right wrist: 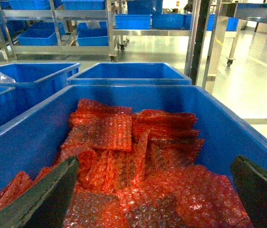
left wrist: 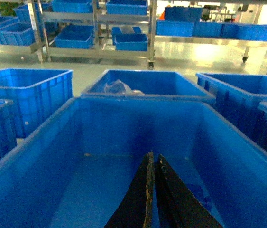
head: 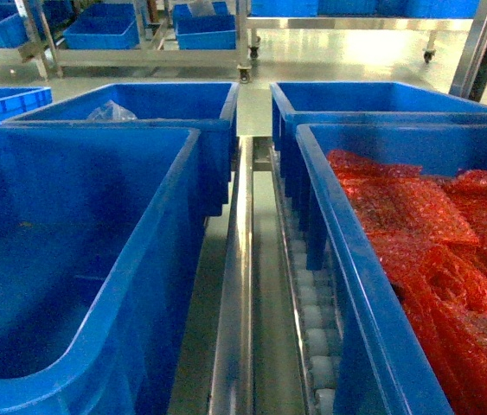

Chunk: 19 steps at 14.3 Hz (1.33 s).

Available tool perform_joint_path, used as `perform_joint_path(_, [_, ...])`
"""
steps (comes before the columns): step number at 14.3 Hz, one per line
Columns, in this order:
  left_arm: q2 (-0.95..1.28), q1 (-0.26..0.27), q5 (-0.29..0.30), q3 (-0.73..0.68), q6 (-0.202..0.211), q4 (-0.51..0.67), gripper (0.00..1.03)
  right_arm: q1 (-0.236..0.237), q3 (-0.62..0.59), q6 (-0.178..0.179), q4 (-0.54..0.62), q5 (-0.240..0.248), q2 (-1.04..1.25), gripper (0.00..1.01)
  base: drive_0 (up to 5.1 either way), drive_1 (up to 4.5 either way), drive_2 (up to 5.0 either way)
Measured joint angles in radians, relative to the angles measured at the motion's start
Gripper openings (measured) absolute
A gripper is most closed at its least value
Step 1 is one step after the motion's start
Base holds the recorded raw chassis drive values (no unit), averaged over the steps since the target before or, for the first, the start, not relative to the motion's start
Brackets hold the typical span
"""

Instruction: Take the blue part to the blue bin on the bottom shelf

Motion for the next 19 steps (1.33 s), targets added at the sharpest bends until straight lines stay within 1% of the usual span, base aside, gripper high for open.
perform_joint_path(1, [-0.026, 0.0, 0.0, -0.014, 0.0, -0.043, 0.02, 0.0, 0.0, 0.0, 0.0, 0.0, 0.0, 0.98, 0.0, 0.0, 0.0])
perform_joint_path(2, [-0.116, 0.0, 0.0, -0.014, 0.0, -0.123, 0.02, 0.0, 0.0, 0.0, 0.0, 0.0, 0.0, 0.98, 0.0, 0.0, 0.0])
perform_joint_path(3, [-0.282, 0.0, 0.0, -0.014, 0.0, -0.281, 0.02, 0.0, 0.0, 0.0, 0.0, 0.0, 0.0, 0.98, 0.0, 0.0, 0.0])
perform_joint_path(4, [-0.401, 0.0, 0.0, -0.014, 0.0, -0.392, 0.02, 0.0, 0.0, 0.0, 0.0, 0.0, 0.0, 0.98, 0.0, 0.0, 0.0])
perform_joint_path(7, [-0.491, 0.0, 0.0, -0.014, 0.0, -0.486, 0.02, 0.0, 0.0, 0.0, 0.0, 0.0, 0.0, 0.98, 0.0, 0.0, 0.0])
perform_joint_path(9, [-0.525, 0.0, 0.0, -0.014, 0.0, -0.518, 0.02, 0.0, 0.0, 0.0, 0.0, 0.0, 0.0, 0.98, 0.0, 0.0, 0.0])
perform_joint_path(10, [-0.596, 0.0, 0.0, -0.013, 0.0, -0.628, 0.02, 0.0, 0.0, 0.0, 0.0, 0.0, 0.0, 0.98, 0.0, 0.0, 0.0])
perform_joint_path(11, [-0.674, 0.0, 0.0, -0.014, 0.0, -0.703, 0.02, 0.0, 0.0, 0.0, 0.0, 0.0, 0.0, 0.98, 0.0, 0.0, 0.0])
perform_joint_path(12, [-0.683, 0.0, 0.0, -0.011, 0.001, -0.673, 0.02, 0.0, 0.0, 0.0, 0.0, 0.0, 0.0, 0.98, 0.0, 0.0, 0.0])
perform_joint_path(13, [-0.683, 0.0, 0.001, -0.014, 0.002, -0.695, 0.02, 0.0, 0.0, 0.0, -0.002, 0.002, 0.0, 0.98, 0.0, 0.0, 0.0])
perform_joint_path(16, [-0.683, 0.0, 0.0, -0.013, 0.002, -0.693, 0.02, 0.0, 0.0, 0.0, 0.0, 0.0, 0.0, 0.98, 0.0, 0.0, 0.0])
perform_joint_path(17, [-0.683, 0.0, 0.0, -0.013, 0.002, -0.693, 0.11, 0.0, 0.0, 0.0, 0.0, 0.0, 0.0, 0.98, 0.0, 0.0, 0.0])
perform_joint_path(19, [-0.683, 0.0, 0.0, -0.013, 0.002, -0.693, 0.3, 0.0, 0.0, 0.0, 0.0, 0.0, 0.0, 0.98, 0.0, 0.0, 0.0])
